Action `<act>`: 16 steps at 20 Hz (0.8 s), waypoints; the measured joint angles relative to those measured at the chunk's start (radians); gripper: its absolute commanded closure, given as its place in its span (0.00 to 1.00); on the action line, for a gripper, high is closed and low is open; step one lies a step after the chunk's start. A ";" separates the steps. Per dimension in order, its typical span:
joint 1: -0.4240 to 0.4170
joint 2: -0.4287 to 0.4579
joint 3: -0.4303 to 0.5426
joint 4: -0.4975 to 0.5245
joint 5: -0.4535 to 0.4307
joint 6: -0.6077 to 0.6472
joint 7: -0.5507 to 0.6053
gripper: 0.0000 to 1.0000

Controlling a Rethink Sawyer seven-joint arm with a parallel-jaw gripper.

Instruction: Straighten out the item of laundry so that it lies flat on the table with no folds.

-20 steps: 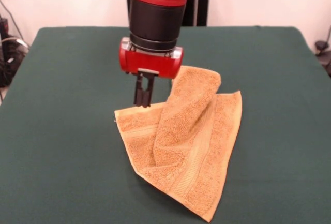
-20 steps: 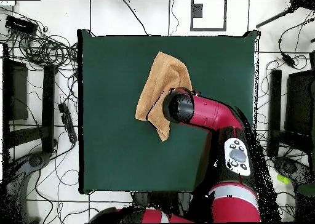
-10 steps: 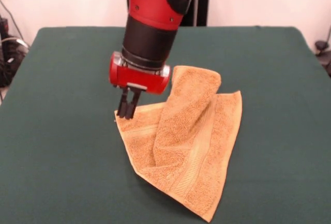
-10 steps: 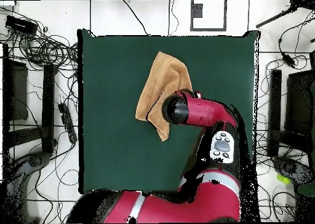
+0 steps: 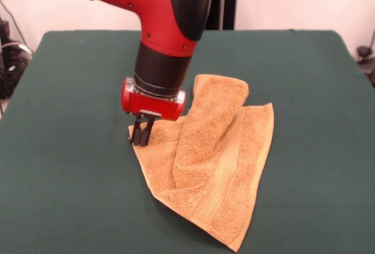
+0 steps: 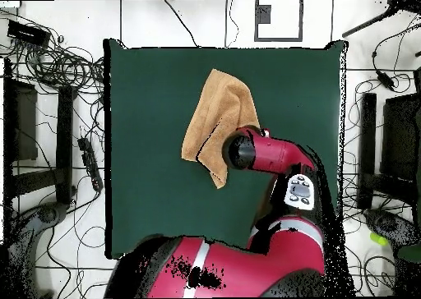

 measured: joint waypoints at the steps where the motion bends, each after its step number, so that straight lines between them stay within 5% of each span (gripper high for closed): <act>1: -0.004 -0.001 0.004 0.001 0.001 0.000 0.000 1.00; 11: -0.002 0.008 -0.002 -0.029 0.009 0.052 0.000 1.00; 16: 0.130 0.092 -0.154 -0.123 -0.006 0.097 0.000 1.00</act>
